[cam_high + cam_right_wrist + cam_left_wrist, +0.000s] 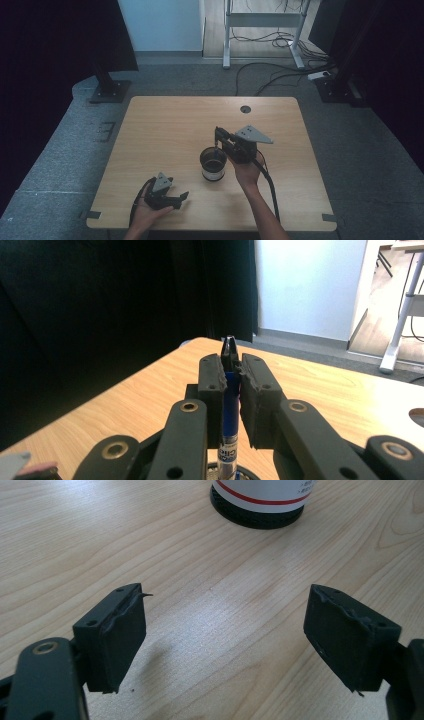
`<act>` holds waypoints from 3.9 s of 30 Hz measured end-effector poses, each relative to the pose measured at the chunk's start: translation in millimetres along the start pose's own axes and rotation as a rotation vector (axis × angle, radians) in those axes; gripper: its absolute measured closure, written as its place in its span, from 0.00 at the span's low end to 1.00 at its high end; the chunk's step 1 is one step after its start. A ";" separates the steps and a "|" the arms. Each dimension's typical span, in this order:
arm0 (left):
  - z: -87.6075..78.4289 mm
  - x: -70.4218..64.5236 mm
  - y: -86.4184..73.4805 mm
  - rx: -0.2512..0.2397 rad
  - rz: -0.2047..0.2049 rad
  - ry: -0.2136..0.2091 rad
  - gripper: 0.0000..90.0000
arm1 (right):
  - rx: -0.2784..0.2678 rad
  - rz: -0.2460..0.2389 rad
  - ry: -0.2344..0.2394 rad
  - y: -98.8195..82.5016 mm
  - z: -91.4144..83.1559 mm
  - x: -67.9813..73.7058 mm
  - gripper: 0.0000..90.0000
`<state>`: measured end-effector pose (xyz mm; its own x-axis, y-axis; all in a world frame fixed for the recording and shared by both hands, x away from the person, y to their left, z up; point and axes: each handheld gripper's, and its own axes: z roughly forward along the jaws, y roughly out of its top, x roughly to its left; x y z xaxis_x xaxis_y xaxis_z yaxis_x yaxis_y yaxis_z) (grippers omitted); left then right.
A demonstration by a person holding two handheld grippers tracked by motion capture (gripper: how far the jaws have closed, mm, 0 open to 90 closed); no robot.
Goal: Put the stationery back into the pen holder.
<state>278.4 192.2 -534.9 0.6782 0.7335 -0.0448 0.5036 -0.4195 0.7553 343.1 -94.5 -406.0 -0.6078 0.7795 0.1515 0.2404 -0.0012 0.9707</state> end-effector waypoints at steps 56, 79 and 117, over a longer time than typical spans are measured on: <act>4.6 -3.4 -0.8 0.012 0.016 -0.010 0.20 | 0.196 0.011 -0.021 -48.8 38.8 -14.3 0.57; 1.8 -3.7 -3.7 0.012 0.016 -0.002 0.20 | 0.164 -0.078 -0.045 -47.1 8.1 -9.8 0.36; -0.7 2.7 -9.5 0.024 0.001 0.038 0.20 | 0.214 0.017 -0.144 -112.8 -91.0 -63.4 0.33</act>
<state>275.1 198.5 -541.8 0.6580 0.7528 -0.0194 0.5161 -0.4321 0.7396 285.7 -200.8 -508.0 -0.4917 0.8617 0.1248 0.4136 0.1050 0.9044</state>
